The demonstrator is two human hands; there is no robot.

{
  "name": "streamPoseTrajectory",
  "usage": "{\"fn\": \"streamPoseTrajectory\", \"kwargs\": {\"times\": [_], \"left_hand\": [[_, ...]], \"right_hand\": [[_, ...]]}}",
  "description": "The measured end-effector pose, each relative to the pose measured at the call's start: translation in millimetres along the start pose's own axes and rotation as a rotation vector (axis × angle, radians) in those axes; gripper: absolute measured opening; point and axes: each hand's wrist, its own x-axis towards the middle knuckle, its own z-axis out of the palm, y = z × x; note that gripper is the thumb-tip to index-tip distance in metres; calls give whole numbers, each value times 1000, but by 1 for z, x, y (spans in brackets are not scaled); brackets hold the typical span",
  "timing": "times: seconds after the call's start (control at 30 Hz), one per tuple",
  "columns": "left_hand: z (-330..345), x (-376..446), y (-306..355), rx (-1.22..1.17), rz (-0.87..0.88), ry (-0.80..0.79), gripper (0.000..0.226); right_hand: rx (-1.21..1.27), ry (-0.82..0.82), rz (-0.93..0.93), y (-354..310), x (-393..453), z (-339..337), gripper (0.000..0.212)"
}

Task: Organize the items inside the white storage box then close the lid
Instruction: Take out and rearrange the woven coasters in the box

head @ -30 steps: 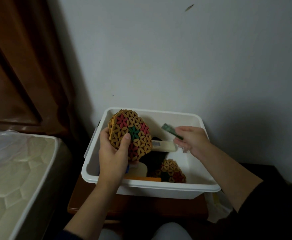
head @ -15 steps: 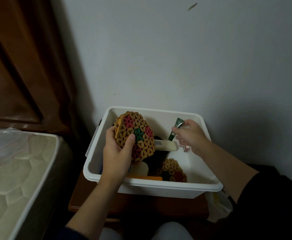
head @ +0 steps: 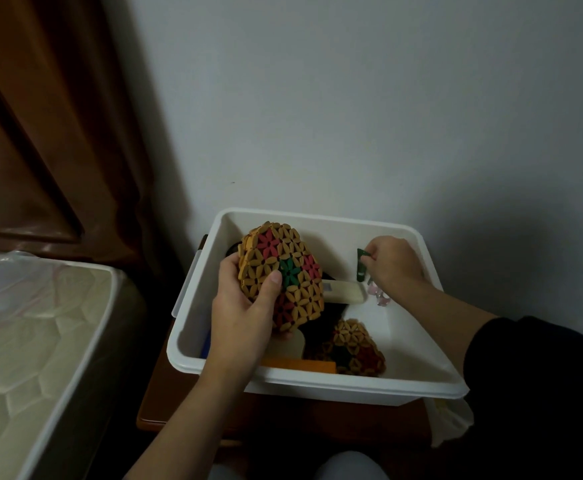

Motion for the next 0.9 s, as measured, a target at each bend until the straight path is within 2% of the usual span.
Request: {"fn": "streamPoseTrajectory", "kwargs": {"times": [0.2, 0.43, 0.53, 0.7, 0.8, 0.83, 0.9], "left_hand": [[-1, 1, -1, -16, 5, -11, 39], [-1, 1, -2, -19, 3, -19, 40], [-1, 1, -2, -22, 0, -15, 41], [0, -1, 1, -24, 3, 1, 40], [1, -1, 4, -17, 10, 22, 43], [1, -1, 4, -12, 13, 28, 44], [1, -1, 5, -1, 16, 29, 44]], "right_hand": [[-155, -36, 21, -9, 1, -2, 17], [-174, -39, 56, -4, 5, -3, 23], [-287, -35, -26, -1, 7, -7, 12], [-376, 50, -118, 4, 6, -11, 8], [-301, 118, -171, 0, -2, -18, 16], [-243, 102, -158, -3, -7, -19, 22], [-119, -42, -50, -8, -20, -14, 28]]}}
